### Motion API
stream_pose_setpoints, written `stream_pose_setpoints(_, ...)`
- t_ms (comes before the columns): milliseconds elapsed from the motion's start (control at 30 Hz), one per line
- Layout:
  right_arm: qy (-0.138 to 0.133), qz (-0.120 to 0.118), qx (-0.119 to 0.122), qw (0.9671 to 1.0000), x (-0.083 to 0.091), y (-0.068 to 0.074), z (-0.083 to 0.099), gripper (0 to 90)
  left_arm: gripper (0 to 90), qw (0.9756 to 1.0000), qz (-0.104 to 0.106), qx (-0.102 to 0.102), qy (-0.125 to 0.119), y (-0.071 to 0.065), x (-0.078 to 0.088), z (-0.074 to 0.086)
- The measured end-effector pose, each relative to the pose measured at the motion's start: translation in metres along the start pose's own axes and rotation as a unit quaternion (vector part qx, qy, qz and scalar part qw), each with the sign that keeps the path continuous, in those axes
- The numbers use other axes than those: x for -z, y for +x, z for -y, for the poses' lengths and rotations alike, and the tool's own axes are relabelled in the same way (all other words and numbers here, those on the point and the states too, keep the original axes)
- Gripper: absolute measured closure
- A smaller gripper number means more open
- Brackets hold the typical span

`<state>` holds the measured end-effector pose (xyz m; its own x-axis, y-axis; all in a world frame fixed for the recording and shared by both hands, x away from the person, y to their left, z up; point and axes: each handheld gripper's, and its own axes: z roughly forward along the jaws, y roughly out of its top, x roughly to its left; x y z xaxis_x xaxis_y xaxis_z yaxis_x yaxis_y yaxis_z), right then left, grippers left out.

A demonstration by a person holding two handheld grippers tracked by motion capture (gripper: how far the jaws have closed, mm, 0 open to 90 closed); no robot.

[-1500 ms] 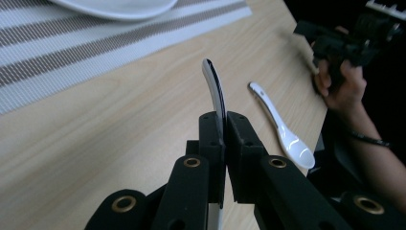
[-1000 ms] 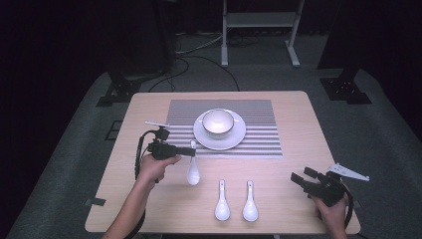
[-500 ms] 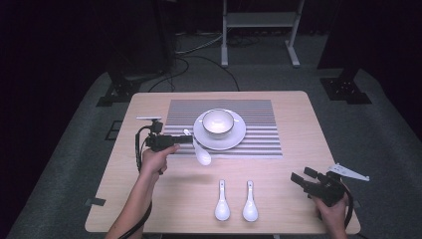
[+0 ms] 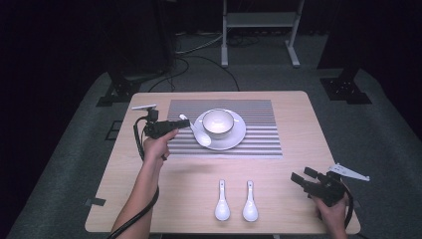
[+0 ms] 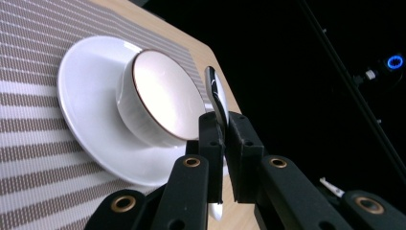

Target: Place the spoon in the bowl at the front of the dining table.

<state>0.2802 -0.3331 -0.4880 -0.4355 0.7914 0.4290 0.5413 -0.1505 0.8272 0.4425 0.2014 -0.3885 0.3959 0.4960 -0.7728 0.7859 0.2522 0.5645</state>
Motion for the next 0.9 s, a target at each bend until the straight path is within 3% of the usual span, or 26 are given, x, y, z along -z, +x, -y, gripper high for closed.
stream_pose_setpoints(67,0.000,0.000,-0.001,1.0000,0.000,0.000,0.000,18.4,85.0,0.9998,0.004,0.014,-0.014,0.002,-0.001,-0.003)
stream_pose_setpoints(133,-0.001,0.000,-0.002,1.0000,0.000,0.000,0.000,18.4,85.0,0.9996,-0.005,0.016,-0.021,0.002,-0.003,-0.006)
stream_pose_setpoints(333,-0.002,-0.001,-0.001,1.0000,0.000,0.000,0.000,18.4,85.0,0.9989,-0.005,0.028,-0.036,0.004,-0.014,-0.010)
stream_pose_setpoints(567,-0.003,-0.001,-0.002,1.0000,0.001,-0.001,0.000,18.4,85.1,0.9987,0.000,0.029,-0.042,0.000,-0.031,-0.017)
stream_pose_setpoints(900,-0.004,-0.002,-0.007,1.0000,0.001,-0.001,0.000,18.4,85.1,0.9972,-0.015,0.039,-0.062,0.003,-0.049,-0.030)
